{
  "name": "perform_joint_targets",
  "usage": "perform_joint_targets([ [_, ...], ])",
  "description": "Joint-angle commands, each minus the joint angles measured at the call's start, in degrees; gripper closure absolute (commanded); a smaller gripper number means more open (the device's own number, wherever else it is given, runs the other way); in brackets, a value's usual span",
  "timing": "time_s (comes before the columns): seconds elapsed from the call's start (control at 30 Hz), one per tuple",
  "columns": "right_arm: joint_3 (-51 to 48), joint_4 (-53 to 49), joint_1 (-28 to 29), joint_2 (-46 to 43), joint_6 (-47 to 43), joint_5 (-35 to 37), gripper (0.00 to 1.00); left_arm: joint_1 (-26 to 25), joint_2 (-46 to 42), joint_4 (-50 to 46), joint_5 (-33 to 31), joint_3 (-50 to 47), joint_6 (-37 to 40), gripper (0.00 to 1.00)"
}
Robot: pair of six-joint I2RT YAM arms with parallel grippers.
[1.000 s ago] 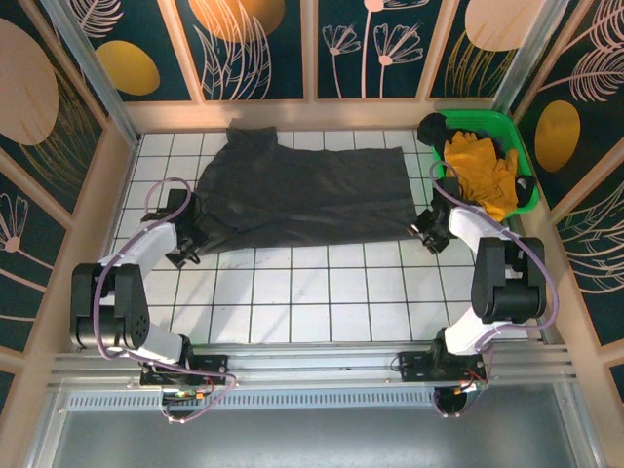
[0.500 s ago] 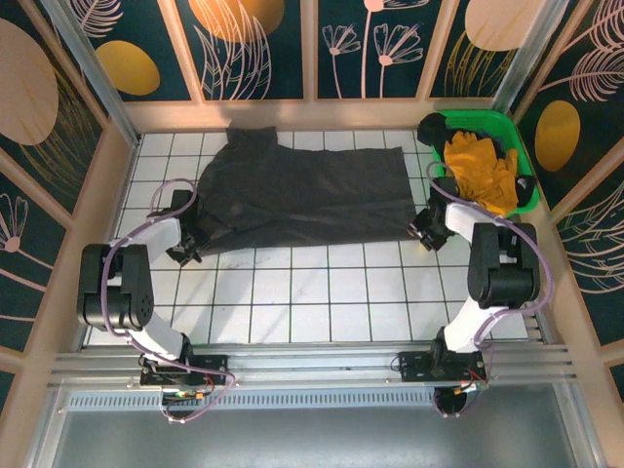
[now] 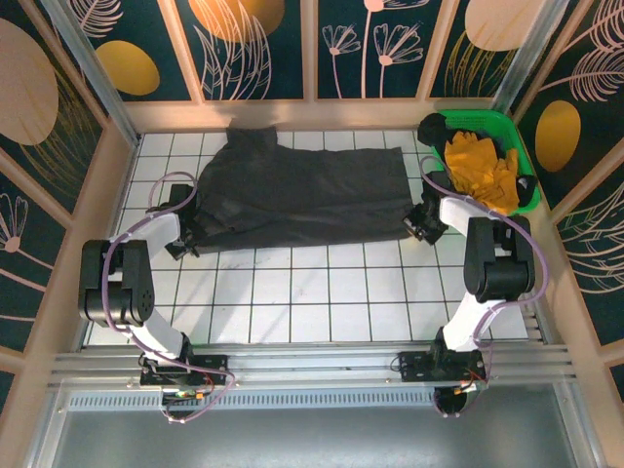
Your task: Fold and stack the t-shirts
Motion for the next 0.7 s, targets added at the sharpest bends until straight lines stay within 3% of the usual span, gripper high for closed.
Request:
perform_joint_targets([
  [0.0, -2.63, -7.26, 0.0, -3.43, 0.67, 4.28, 1.0, 0.67, -4.2, -3.94, -3.67, -1.77, -0.33, 1.0],
  [0.43, -19.13, -14.35, 0.32, -19.02, 0.73, 4.0, 1.0, 0.64, -19.79, -7.88, -2.0, -18.18, -6.25, 1.0],
  [0.57, -22.06, -13.95, 0.43, -21.44, 1.17, 2.8, 1.0, 0.64, -21.0, -7.94, -1.55, -17.79, -7.67, 1.0],
  [0.6, -22.22, -13.73, 0.46, -21.78, 1.19, 2.5, 1.0, 0.64, -20.56, -8.58, -1.45, -16.96, -8.09, 0.93],
  [0.67, -21.13, -14.16, 0.62, -22.29, 1.38, 2.96, 0.98, 0.64, -20.51, -10.03, -1.49, -15.22, -9.48, 0.66],
])
